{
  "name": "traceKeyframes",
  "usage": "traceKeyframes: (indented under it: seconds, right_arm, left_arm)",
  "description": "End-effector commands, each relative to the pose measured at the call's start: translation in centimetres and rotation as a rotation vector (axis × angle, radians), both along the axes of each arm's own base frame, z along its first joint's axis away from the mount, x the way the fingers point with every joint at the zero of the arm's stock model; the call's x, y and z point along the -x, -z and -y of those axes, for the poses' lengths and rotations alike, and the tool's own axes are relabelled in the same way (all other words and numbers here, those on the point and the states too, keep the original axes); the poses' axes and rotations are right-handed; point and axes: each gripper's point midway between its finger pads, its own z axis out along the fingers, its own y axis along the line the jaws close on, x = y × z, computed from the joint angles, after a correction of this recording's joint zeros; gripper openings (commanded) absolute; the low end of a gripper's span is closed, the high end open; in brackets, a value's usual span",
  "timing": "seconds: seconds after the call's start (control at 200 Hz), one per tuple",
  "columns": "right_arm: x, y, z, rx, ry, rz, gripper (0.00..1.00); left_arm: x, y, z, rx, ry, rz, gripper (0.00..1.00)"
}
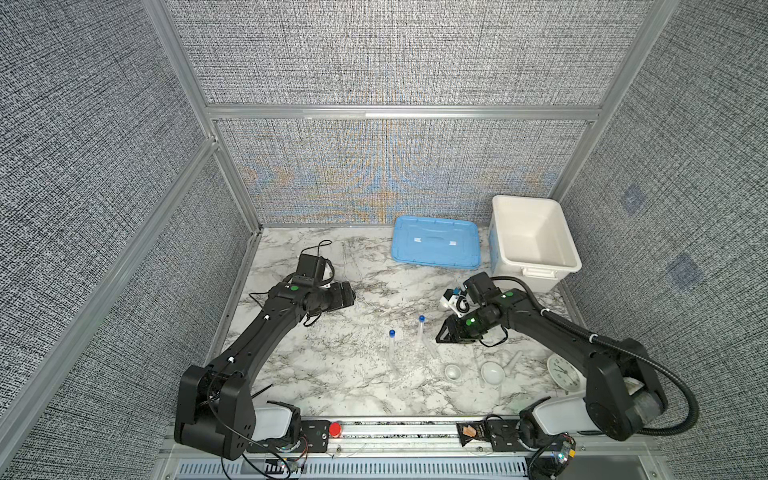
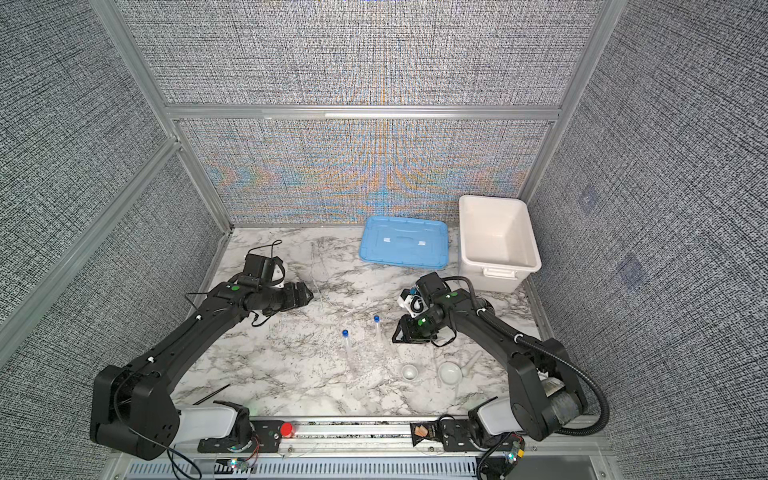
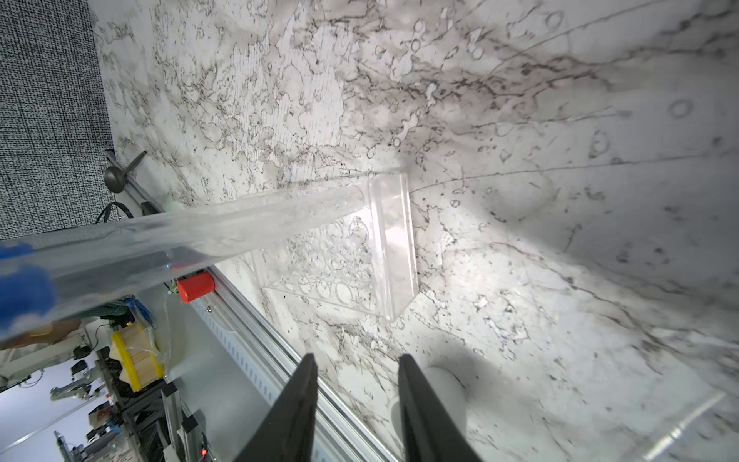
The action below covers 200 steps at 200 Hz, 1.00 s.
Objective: Organize the chemistry lab equipment
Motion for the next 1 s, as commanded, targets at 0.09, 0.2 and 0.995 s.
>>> traceKeyframes:
  seconds: [0.09,0.2,0.995]
  right_arm:
    - [-0.1,1.3,-1.1,-0.037,-0.016,-0.005,0.37]
    - [-0.2,1.9,-1.6,-0.047,-0.017,-0.004,0.32]
    - [0.4,4.3,-4.6,-0.102,-0.143,-0.027,0.16]
  left_arm:
    - [-0.4,-0.2,-0.5,0.002,-0.022,0.017,0.9]
    - [-0.5,-0.1,-0.7,0.016,-0.04,0.005,0.9]
    - [0.0,-0.1,-2.7,-0.012,-0.085,0.011,0.9]
